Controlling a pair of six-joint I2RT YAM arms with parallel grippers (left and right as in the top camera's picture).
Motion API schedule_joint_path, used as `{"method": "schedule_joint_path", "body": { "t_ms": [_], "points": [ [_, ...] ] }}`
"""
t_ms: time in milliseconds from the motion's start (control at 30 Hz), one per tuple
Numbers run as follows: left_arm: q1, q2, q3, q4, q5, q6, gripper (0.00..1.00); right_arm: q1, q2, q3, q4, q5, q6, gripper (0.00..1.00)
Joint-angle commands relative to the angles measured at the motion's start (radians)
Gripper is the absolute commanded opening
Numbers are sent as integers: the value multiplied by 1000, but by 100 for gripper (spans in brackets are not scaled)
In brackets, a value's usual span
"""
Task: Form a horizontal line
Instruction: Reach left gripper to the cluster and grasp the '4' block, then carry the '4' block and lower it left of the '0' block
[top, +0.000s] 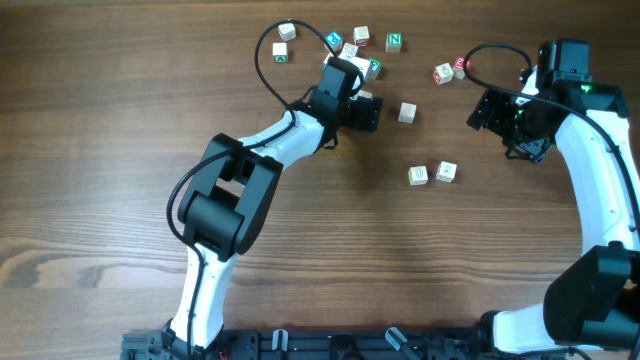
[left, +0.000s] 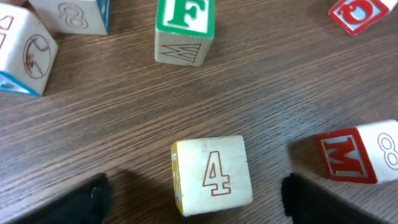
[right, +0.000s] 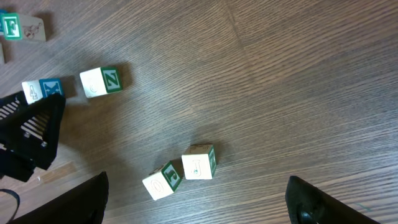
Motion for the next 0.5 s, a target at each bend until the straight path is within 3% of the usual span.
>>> {"method": "schedule_joint_path", "body": {
  "t_ms": [0, 167, 333, 467],
  "points": [
    [-6, 26, 13, 3, 15, 10, 63, -3, -24, 20, 0, -16, 23, 91],
    [-6, -21, 14, -25, -8, 6, 28, -3, -24, 20, -1, -16, 22, 91],
    [-6, -109, 14, -119, -11, 4, 25, -3, -24, 20, -1, -15, 14, 94],
    [-19, -217, 14, -301, -11, -96, 24, -3, -24, 20, -1, -16, 5, 96]
  ]
}}
